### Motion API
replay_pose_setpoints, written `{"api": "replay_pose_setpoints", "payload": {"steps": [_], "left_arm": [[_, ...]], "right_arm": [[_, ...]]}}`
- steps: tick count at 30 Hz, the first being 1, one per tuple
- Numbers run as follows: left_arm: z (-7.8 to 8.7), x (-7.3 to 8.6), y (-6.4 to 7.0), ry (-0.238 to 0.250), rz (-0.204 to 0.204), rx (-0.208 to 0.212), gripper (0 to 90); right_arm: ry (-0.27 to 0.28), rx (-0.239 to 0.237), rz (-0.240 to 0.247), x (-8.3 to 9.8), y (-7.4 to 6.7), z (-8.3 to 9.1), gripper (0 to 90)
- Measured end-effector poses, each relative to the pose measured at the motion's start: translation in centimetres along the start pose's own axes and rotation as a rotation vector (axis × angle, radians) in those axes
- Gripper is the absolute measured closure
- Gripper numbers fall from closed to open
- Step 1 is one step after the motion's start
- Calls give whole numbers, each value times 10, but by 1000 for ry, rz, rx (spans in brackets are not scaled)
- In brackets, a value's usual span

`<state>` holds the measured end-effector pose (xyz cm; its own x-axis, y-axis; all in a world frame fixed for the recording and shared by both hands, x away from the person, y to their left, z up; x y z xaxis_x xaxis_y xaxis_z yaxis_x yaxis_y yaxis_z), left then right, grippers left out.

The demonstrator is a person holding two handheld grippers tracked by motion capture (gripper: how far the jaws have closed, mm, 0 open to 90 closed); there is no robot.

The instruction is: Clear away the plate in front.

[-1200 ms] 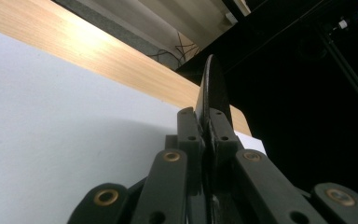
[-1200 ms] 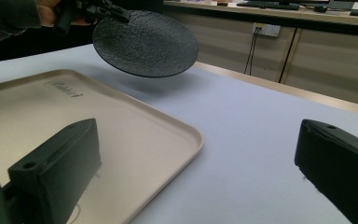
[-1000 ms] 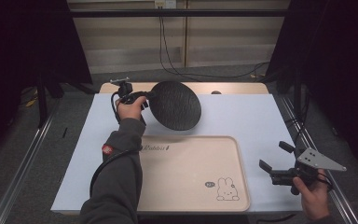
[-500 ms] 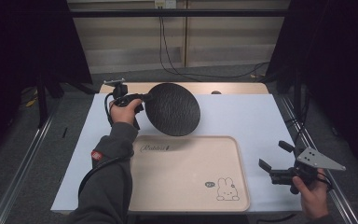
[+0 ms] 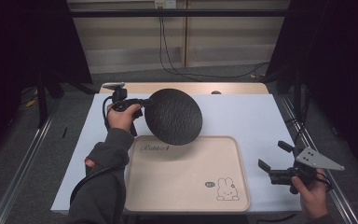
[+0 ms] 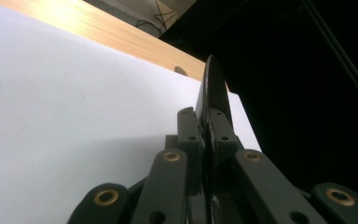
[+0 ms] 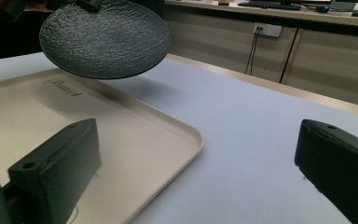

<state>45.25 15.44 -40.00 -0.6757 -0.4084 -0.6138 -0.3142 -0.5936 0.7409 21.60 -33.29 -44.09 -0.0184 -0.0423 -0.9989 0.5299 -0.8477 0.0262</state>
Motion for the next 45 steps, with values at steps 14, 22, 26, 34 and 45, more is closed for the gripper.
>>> {"api": "replay_pose_setpoints", "payload": {"steps": [14, 22, 26, 34, 45], "left_arm": [[12, 11, 11, -51, -20, 48, 863], [16, 19, 14, -72, -41, 62, 863], [19, 21, 15, -79, -45, 75, 863], [25, 29, 19, -102, -60, 90, 863], [32, 41, 26, -123, -80, 129, 863]], "right_arm": [[1, 2, -4, 0, 0, 1, 0], [3, -2, -1, 0, 0, 0, 0], [2, -4, 2, 0, 0, 0, 0], [1, -4, 0, 0, 0, 0, 0], [5, -1, -3, 0, -1, -1, 0]]}}
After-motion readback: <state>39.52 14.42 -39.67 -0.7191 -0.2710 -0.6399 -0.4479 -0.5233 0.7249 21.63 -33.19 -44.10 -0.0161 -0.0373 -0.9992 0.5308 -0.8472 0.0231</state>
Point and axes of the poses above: each handheld gripper's, and its own axes: z roughly backward along the jaws, x roughly out of its underside, y roughly to its right, the point moved 1 cm from there along -z, roughly forward along the jaws, and after that the axes turned 12 degrees about y, right-handed, at the moved point
